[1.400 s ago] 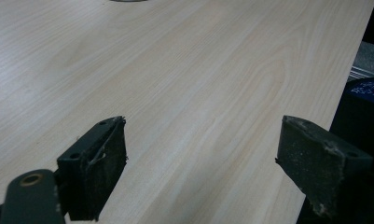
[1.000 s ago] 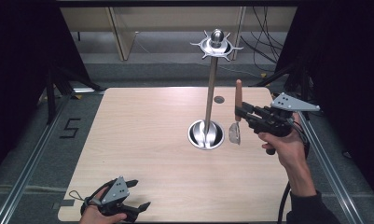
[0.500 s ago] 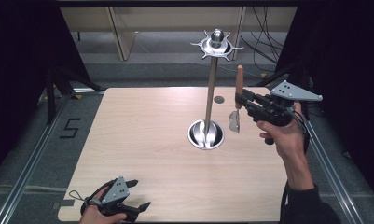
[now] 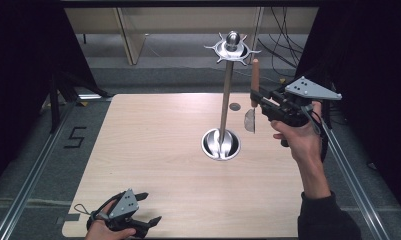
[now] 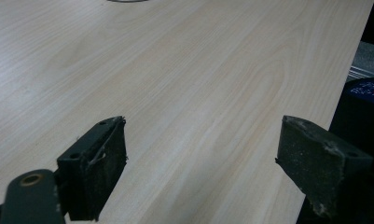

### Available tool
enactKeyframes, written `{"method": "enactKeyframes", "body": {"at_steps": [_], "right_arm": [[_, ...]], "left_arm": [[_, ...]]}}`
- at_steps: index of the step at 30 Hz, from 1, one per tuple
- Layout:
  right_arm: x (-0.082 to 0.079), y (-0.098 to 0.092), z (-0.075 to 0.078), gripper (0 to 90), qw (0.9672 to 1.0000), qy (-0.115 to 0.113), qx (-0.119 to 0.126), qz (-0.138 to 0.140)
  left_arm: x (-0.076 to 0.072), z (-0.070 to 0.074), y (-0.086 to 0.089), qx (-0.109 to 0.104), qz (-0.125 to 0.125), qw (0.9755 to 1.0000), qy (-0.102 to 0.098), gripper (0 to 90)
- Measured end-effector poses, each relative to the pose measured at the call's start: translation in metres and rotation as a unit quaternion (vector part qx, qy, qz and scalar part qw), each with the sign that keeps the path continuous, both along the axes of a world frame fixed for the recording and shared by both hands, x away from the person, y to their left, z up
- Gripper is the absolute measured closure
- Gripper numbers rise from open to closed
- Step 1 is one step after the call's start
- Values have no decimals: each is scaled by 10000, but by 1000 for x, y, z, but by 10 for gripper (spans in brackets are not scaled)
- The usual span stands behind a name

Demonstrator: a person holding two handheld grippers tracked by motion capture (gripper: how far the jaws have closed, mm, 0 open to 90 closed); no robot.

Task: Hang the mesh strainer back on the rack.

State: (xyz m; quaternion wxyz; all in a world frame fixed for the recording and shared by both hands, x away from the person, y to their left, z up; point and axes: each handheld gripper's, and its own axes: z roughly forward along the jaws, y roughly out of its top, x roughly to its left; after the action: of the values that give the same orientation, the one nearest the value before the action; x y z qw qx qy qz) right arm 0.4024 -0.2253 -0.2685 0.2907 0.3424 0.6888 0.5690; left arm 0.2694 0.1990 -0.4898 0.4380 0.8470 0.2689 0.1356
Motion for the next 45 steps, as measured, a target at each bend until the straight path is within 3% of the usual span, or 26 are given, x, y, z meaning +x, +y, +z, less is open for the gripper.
{"method": "enactKeyframes", "body": {"at_steps": [20, 28, 33, 36, 41, 45], "right_arm": [[0, 19, 7, 711, 9984, -160, -417, -343], [-1, 27, 6, 710, 9929, -389, -847, -744], [-2, 31, 5, 710, 9915, -392, -914, -839], [-4, 37, 1, 710, 9866, -525, -1094, -1090], [-2, 42, -3, 710, 9841, -585, -1134, -1238], [-2, 43, -3, 711, 9848, -565, -1047, -1262]], "left_arm": [[0, 0, 0, -43, 3, 10000, 15, 152], [0, 0, 0, -31, -5, 10000, 16, 153], [0, 0, 0, -26, -3, 10000, 14, 152], [0, 0, 0, -47, -2, 10000, 7, 152], [0, 0, 0, -25, -11, 10000, 21, 152], [0, 0, 0, -42, -8, 10000, 19, 152]]}}
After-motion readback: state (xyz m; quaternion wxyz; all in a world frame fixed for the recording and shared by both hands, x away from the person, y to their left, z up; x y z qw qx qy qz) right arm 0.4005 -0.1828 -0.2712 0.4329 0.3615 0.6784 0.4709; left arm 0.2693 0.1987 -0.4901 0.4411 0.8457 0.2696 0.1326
